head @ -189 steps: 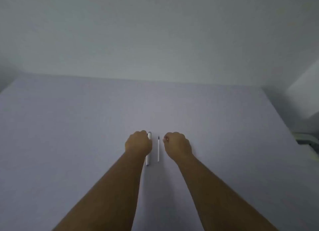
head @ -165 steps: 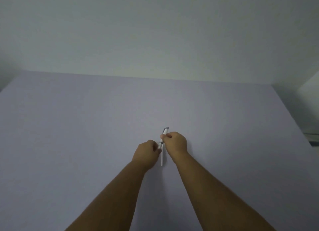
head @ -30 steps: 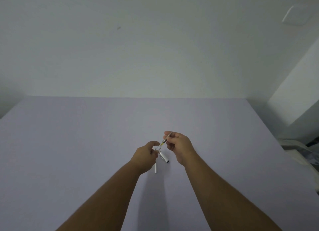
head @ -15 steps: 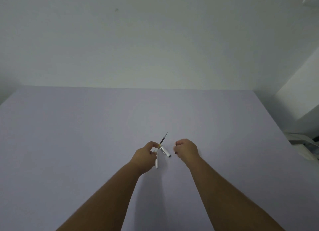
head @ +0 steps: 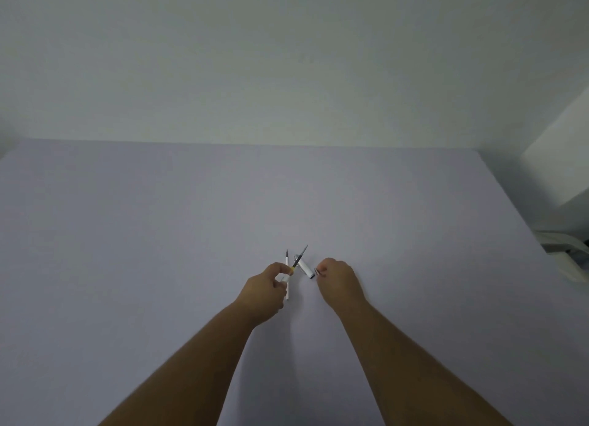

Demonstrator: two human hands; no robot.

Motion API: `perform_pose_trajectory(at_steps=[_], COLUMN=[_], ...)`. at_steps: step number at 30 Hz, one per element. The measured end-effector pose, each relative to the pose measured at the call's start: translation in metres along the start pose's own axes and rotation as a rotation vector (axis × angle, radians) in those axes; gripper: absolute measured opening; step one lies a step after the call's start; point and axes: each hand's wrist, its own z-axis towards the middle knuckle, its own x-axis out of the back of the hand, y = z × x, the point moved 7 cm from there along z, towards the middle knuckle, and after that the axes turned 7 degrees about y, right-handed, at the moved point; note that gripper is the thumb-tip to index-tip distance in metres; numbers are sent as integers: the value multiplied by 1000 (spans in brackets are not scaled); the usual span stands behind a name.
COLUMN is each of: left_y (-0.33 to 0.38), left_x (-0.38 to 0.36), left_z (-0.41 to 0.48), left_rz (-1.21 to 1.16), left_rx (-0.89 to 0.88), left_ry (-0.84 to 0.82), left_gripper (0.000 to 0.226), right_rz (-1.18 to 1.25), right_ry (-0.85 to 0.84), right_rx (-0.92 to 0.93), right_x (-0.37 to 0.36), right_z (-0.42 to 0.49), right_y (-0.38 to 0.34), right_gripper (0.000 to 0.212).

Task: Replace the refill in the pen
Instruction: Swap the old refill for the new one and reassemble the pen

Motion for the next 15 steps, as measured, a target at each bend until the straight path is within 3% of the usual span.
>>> perform_pose_trajectory(at_steps=[3, 6, 9, 11, 15], left_y=[2, 9, 16, 20, 18], left_x=[-2, -2, -4, -7, -10], left_z=[0, -1, 0, 0, 1], left_rz=[-7, -15, -3, 8, 71], left_rx=[-3, -19, -36, -44, -61], left_ry=[-3, -4, -10, -16, -31], left_gripper=[29, 27, 26, 27, 27], right_rz=[71, 351, 760, 833, 992], right_ry=[27, 84, -90, -243, -178], right_rx=[-19, -116, -297, -326, -392], right_x=[6, 22, 19, 12, 17], right_z=[-1, -3, -8, -12, -3], right_y=[1, 0, -6, -15, -15], right_gripper=[25, 21, 10, 7, 17])
